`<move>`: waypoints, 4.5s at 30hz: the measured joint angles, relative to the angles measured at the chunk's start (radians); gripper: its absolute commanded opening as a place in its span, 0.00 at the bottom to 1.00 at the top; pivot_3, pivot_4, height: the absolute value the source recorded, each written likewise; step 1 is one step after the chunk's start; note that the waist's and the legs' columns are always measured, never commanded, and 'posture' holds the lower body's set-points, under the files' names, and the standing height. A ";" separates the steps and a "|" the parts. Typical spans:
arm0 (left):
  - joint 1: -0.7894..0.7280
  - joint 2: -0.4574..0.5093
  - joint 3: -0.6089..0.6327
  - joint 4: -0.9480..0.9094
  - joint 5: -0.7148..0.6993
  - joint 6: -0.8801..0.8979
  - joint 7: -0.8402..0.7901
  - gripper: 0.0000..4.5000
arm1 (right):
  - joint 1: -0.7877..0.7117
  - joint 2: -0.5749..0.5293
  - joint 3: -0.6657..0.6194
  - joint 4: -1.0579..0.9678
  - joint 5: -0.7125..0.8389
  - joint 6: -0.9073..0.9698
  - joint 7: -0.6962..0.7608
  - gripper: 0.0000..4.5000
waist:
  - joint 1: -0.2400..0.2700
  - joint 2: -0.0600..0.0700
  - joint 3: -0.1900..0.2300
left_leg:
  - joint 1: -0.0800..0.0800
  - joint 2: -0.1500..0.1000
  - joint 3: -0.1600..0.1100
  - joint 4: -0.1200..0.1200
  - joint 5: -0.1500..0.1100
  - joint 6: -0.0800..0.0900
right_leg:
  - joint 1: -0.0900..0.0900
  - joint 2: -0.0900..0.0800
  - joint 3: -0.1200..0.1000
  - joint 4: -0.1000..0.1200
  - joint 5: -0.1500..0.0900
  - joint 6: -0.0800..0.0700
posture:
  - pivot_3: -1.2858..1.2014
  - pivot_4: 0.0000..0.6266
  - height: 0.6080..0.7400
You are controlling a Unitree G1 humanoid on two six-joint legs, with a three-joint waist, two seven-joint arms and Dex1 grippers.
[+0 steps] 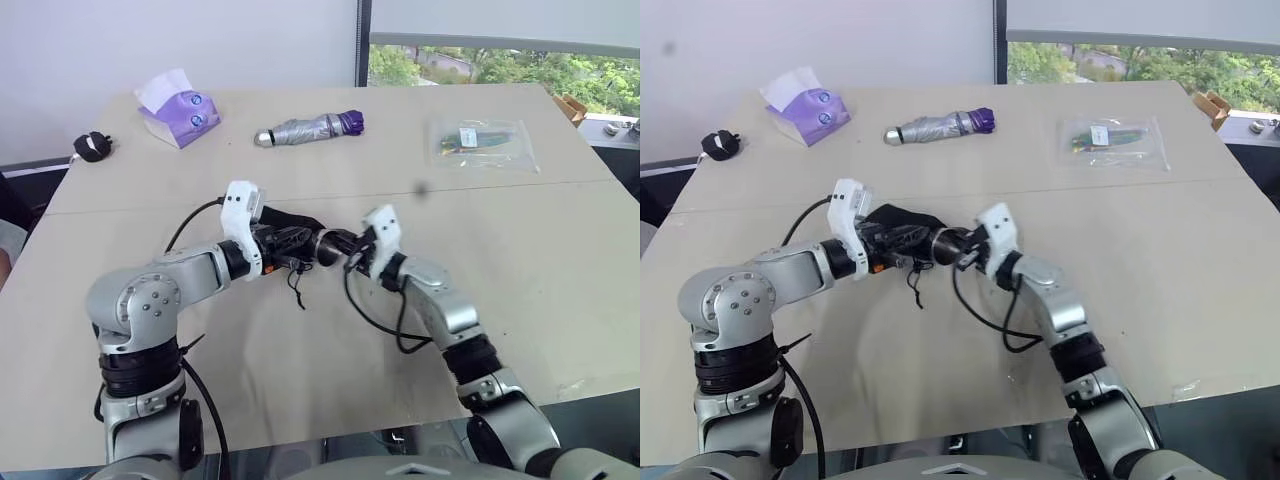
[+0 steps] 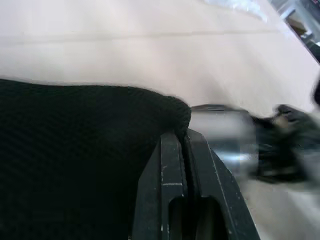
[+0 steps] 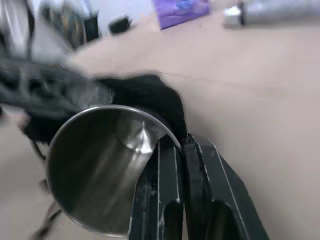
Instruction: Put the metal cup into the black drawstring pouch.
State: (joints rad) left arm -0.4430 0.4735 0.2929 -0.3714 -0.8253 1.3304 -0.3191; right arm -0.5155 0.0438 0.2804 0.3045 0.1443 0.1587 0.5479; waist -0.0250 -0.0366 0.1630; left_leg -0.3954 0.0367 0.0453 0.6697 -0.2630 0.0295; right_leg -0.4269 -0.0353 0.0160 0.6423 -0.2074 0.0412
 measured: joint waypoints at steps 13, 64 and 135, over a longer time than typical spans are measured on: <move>0.019 0.021 -0.009 -0.094 -0.063 0.052 -0.005 0.00 | -0.197 0.091 -0.025 0.399 -0.041 -0.230 -0.042 0.00 | -0.011 0.000 0.000 | -0.003 0.000 -0.005 -0.002 0.002 -0.004 | 0.000 -0.008 -0.001 -0.001 0.000 -0.001 | 0.52 0.24 1.00; 0.086 -0.016 0.090 0.001 -0.031 -0.296 0.040 0.00 | -0.086 -0.146 0.085 -0.242 -0.012 0.325 0.114 0.01 | 0.009 0.000 0.000 | -0.003 0.001 -0.003 -0.003 0.001 -0.001 | -0.003 -0.002 -0.004 0.000 0.001 -0.003 | 0.52 0.24 1.00; 0.133 0.182 -0.048 -0.056 0.275 -0.370 -0.130 0.00 | -0.137 -0.191 0.206 0.098 -0.309 -0.227 0.034 0.99 | 0.008 -0.001 0.000 | -0.003 0.002 0.001 -0.001 0.001 0.000 | -0.003 0.001 -0.001 -0.001 0.001 -0.002 | 0.52 0.24 1.00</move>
State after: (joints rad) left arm -0.3099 0.6554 0.2445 -0.4272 -0.5505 0.9604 -0.4496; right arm -0.6522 -0.1475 0.4863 0.4020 -0.1646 -0.0681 0.5819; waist -0.0166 -0.0379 0.1632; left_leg -0.3981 0.0384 0.0460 0.6686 -0.2623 0.0293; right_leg -0.4300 -0.0339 0.0155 0.6416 -0.2062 0.0388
